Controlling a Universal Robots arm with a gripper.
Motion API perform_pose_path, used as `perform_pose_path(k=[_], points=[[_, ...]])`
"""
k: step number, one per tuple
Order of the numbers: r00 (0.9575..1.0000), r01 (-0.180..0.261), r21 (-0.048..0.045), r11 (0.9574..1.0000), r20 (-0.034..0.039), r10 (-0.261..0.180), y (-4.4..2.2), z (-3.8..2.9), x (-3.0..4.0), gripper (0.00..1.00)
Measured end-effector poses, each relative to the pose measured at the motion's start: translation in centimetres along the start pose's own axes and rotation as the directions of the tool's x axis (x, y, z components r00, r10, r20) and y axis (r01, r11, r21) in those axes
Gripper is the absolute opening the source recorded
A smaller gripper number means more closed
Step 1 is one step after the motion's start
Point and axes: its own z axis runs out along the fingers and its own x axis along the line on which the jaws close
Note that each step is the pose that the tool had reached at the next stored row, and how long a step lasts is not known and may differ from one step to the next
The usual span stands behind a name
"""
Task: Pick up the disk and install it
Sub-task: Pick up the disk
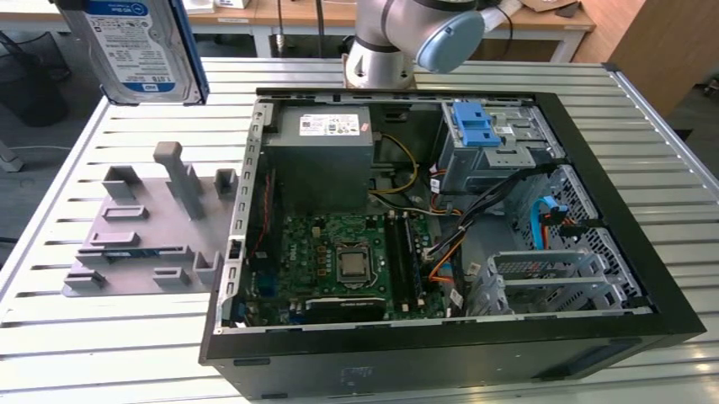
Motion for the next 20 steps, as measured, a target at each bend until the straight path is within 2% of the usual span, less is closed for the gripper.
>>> perform_pose_path(k=[20], points=[[1.0, 0.0, -0.0014, 1.0, 0.0, 0.0, -2.11, -0.02, 1.11, 0.36]])
